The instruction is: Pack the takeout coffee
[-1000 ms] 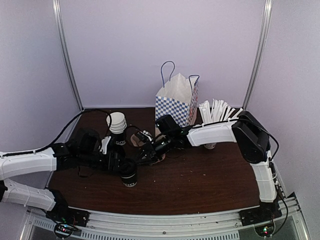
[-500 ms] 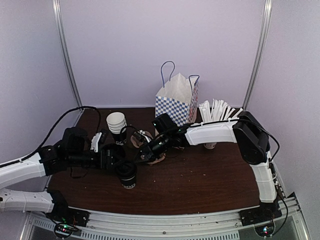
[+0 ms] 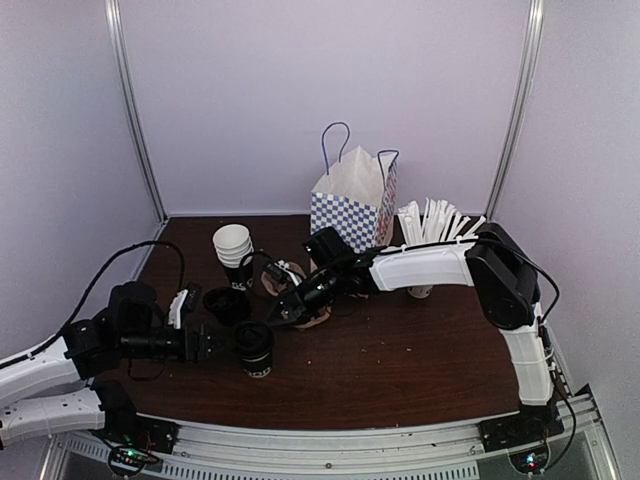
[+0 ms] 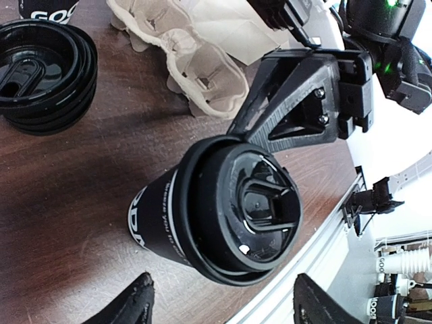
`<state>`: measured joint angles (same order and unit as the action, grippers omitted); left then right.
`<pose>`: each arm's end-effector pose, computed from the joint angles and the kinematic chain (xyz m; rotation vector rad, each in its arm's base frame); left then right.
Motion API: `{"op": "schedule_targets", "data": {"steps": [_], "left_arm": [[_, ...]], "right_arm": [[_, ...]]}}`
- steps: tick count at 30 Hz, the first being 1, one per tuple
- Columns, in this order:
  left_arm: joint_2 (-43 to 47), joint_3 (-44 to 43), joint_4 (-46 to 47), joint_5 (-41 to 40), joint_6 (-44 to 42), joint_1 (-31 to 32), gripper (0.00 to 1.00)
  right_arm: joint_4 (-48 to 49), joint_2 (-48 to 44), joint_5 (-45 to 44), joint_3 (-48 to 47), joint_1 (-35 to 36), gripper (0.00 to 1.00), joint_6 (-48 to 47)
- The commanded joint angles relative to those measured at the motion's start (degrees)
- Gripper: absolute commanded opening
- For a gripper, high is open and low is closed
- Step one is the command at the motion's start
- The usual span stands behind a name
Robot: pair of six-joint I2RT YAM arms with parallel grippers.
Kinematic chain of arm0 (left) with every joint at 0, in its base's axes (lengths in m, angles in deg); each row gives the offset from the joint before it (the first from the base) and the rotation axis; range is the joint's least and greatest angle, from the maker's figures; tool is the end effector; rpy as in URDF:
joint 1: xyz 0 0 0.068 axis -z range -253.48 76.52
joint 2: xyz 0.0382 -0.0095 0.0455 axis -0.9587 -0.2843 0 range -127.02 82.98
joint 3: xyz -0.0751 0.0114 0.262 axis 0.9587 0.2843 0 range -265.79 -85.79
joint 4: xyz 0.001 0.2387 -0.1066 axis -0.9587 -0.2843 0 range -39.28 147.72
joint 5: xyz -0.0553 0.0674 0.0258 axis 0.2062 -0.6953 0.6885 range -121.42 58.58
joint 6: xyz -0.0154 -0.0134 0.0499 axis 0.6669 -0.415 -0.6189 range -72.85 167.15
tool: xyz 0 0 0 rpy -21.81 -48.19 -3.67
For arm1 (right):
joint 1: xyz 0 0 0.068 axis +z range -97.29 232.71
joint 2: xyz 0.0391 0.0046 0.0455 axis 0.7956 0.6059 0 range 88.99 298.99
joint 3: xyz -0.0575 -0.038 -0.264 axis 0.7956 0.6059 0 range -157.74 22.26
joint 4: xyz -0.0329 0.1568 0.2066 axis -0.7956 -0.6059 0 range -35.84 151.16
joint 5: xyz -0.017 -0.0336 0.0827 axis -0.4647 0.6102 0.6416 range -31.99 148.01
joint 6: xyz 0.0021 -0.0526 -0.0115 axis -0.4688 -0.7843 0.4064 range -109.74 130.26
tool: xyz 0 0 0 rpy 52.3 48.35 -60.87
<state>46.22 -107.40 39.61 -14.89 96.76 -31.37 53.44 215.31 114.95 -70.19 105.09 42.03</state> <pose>0.1053 -0.1087 0.2061 0.0310 2.3945 -1.1666 0.2712 0.4009 0.1775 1.0390 -2.3330 -1.7463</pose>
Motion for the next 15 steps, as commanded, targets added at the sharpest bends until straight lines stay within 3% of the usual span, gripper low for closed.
{"op": "schedule_targets", "data": {"steps": [1,10,15], "left_arm": [[-2.0,-2.1,-0.1,-1.5,-3.9,0.3,0.72],[-13.2,-10.2,-1.1,-4.0,-11.6,0.2,0.73],[-17.1,-12.8,-0.5,-1.1,-14.5,0.2,0.74]], "right_arm": [[-10.0,2.0,-2.5,0.7,2.3,0.20,-2.0],[-17.3,-4.0,-1.1,-4.1,1.8,0.35,-9.7],[-18.6,-6.3,-1.7,-3.4,1.8,0.39,-12.0]]}}
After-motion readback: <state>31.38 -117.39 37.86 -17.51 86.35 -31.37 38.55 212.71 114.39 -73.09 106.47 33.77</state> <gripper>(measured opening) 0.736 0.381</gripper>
